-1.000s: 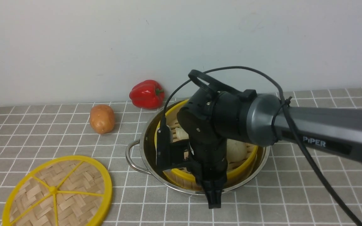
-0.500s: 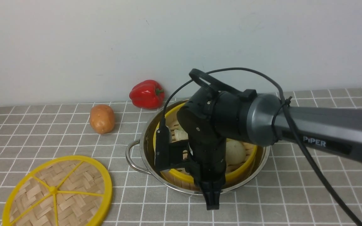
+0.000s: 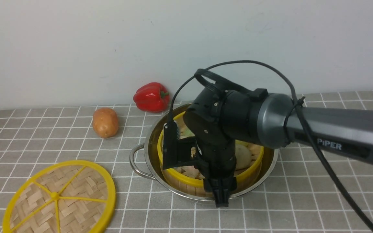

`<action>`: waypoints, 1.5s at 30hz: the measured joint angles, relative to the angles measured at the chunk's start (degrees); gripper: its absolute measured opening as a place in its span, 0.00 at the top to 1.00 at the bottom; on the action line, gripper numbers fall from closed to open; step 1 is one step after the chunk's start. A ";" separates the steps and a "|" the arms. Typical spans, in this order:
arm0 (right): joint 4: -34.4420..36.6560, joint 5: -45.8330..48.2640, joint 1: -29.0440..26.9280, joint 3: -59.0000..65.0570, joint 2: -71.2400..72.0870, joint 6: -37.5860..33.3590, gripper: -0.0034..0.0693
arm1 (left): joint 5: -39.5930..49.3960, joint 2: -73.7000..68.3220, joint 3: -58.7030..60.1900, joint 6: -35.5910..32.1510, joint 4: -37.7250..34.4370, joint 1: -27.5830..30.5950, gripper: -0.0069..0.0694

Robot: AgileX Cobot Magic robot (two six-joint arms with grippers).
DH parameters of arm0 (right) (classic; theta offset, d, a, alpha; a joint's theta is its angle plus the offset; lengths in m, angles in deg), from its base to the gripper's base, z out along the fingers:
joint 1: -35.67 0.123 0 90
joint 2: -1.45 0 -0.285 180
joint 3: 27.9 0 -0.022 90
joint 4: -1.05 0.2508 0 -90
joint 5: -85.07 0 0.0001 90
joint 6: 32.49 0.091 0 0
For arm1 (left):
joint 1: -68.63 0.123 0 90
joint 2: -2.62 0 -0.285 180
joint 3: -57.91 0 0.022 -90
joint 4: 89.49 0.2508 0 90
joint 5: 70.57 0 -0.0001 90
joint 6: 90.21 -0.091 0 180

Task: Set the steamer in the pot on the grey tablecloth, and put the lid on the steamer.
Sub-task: 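Place the bamboo steamer basket of food into the steel pot with the right gripper, then grasp the bamboo steamer lid lying on the table by its centre knob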

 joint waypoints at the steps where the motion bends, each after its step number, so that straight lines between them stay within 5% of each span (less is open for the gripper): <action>1: -0.22 0.45 0.00 -0.02 0.30 0.17 0.41 | 0.00 0.00 0.00 0.00 0.00 0.00 0.59; 17: -0.03 1.73 0.00 -0.12 8.30 6.32 0.43 | 0.00 0.00 0.00 0.00 0.00 0.00 0.59; 21: 0.18 1.83 0.00 -0.12 12.28 12.35 0.64 | 0.00 0.00 0.00 0.00 0.00 0.00 0.59; 23: -1.18 1.70 0.00 -0.12 16.74 19.21 0.88 | 0.00 0.00 0.00 0.00 0.00 0.00 0.59; 25: -3.74 -1.35 0.00 -0.12 21.40 28.12 0.97 | 0.00 0.00 0.00 0.00 0.00 0.00 0.59; 35: -5.33 -16.03 0.00 -0.16 32.44 56.74 0.97 | 0.00 0.00 0.00 0.00 0.00 0.00 0.59; 40: -5.33 -20.00 0.00 -0.16 33.26 61.20 0.96 | 0.00 0.00 0.00 0.00 0.00 0.00 0.59; 45: -10.07 -20.38 -0.68 1.79 34.63 58.09 0.95 | 0.00 0.00 0.00 0.00 0.00 0.00 0.59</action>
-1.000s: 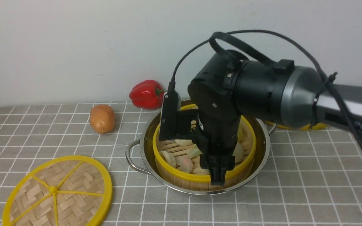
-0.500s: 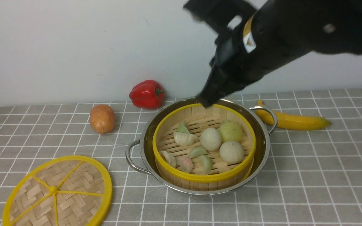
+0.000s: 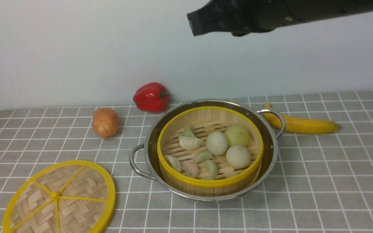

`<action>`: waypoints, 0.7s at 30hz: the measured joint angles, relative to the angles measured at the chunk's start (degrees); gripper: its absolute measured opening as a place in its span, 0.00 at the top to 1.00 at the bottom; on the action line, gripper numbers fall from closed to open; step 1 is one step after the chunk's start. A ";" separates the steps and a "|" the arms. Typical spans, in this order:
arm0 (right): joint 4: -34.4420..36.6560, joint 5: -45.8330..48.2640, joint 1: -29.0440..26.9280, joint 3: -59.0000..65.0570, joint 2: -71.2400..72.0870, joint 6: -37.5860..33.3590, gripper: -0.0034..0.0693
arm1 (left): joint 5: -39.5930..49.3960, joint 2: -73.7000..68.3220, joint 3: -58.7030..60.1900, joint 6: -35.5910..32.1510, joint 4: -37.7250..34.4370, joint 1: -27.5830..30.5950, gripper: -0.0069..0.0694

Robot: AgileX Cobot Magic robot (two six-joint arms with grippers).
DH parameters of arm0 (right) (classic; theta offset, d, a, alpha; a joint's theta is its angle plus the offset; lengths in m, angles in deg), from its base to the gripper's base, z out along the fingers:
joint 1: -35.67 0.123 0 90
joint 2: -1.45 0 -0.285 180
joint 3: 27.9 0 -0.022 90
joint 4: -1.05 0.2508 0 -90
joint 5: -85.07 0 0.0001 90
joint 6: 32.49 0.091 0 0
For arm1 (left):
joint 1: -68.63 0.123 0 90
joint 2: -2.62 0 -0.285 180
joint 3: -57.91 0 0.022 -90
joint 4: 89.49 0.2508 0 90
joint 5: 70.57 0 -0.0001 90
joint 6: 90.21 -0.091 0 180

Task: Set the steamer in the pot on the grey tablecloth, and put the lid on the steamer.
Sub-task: 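Grasp the bamboo steamer lid lying on the table by its centre knob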

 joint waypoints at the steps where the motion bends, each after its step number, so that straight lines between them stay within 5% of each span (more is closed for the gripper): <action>1: -0.50 -0.31 -0.71 1.20 0.93 -0.78 0.95 | 0.00 0.00 0.00 0.00 0.00 0.00 0.59; 4: -0.59 -1.51 -2.85 3.98 3.54 -1.96 0.95 | 0.00 0.00 0.00 0.00 0.00 0.00 0.59; 10: 6.17 -9.18 -20.52 16.72 16.18 -3.67 0.94 | 0.00 0.00 0.00 0.00 0.00 0.00 0.59; 16: 12.57 -19.89 -36.57 33.20 30.09 -14.68 0.92 | 0.00 0.00 0.00 0.00 0.00 0.00 0.59; 21: 14.60 -28.42 -41.74 48.51 45.31 -16.38 0.90 | 0.00 0.00 0.00 0.00 0.00 0.00 0.59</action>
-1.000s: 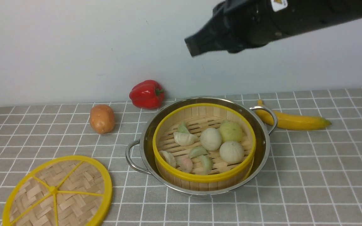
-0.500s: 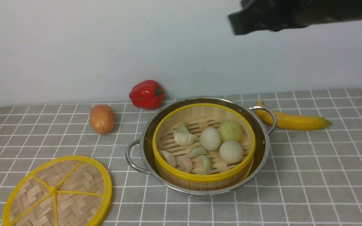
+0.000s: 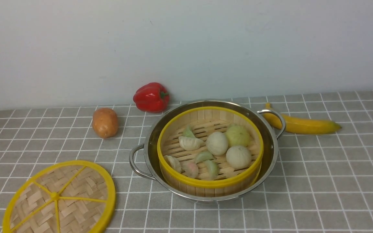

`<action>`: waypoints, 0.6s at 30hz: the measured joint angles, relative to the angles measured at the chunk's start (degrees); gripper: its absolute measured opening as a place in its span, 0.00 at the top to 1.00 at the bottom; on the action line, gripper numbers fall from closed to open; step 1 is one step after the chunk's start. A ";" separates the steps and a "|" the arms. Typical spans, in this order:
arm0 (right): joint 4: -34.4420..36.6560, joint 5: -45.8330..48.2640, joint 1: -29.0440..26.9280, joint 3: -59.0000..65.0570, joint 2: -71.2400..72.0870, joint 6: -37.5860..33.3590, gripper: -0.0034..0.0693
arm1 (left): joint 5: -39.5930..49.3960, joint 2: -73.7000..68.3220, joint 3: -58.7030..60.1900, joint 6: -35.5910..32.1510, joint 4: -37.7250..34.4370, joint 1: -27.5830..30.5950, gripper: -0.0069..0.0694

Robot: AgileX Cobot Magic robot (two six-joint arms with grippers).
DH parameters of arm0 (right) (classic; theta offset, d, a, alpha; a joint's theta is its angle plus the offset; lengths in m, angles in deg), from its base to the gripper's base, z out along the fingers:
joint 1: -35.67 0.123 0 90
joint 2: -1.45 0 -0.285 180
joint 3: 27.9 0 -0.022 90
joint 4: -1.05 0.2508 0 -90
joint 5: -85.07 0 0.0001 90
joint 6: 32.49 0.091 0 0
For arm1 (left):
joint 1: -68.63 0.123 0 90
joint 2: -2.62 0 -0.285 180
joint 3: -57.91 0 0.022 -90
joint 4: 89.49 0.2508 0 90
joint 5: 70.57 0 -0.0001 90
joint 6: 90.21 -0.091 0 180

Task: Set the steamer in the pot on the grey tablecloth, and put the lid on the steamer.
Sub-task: 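Grasp the bamboo steamer lid lying on the table by its centre knob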

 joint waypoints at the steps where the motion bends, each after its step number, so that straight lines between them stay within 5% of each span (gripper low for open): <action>1: 0.23 -1.20 -0.73 3.48 3.69 0.05 0.89 | 0.00 0.00 0.00 0.00 0.00 0.00 0.59; 13: 1.88 -3.73 -3.64 38.34 36.84 1.81 0.86 | 0.00 0.00 0.00 0.00 0.00 0.00 0.59; 18: 2.64 -2.87 -3.37 44.47 39.31 1.82 0.84 | 0.06 0.00 0.00 0.00 0.06 0.00 0.59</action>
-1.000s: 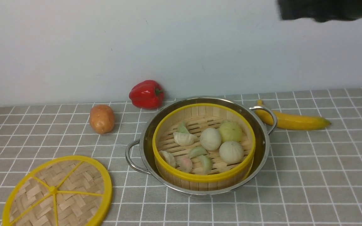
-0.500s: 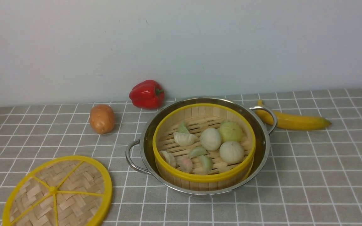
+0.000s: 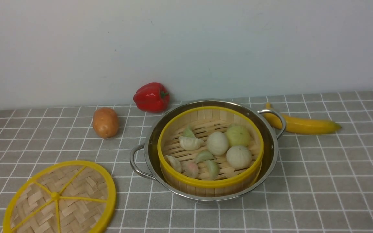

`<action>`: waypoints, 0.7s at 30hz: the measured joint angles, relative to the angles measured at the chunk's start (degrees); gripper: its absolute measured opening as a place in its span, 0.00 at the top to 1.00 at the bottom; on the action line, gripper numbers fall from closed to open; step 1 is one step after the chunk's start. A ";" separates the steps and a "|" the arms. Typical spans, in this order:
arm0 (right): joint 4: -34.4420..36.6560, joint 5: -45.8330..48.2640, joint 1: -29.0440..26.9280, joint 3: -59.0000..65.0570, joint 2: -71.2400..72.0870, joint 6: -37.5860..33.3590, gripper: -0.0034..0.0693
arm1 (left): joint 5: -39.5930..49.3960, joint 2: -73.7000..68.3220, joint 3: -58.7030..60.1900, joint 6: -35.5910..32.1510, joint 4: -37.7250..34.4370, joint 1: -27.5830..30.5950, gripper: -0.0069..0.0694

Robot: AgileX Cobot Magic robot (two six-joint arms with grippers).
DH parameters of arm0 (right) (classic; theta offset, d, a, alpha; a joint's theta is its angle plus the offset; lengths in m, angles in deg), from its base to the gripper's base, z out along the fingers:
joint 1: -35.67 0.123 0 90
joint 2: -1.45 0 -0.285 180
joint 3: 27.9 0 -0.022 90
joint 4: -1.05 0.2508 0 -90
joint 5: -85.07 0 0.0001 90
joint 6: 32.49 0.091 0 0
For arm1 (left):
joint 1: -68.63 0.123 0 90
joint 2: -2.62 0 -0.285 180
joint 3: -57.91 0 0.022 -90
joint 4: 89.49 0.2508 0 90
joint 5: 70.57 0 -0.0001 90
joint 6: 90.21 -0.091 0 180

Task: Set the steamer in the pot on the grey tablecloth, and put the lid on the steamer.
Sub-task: 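Grasp the bamboo steamer lid lying on the table by its centre knob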

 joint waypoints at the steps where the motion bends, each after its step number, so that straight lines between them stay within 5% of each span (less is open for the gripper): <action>1: 0.06 0.11 0.00 0.12 0.00 0.00 0.83 | 0.00 0.00 0.00 0.00 0.00 0.00 0.59; 21: 0.33 3.24 0.28 0.19 0.00 1.28 0.70 | -0.05 0.00 0.00 0.00 0.04 0.00 0.59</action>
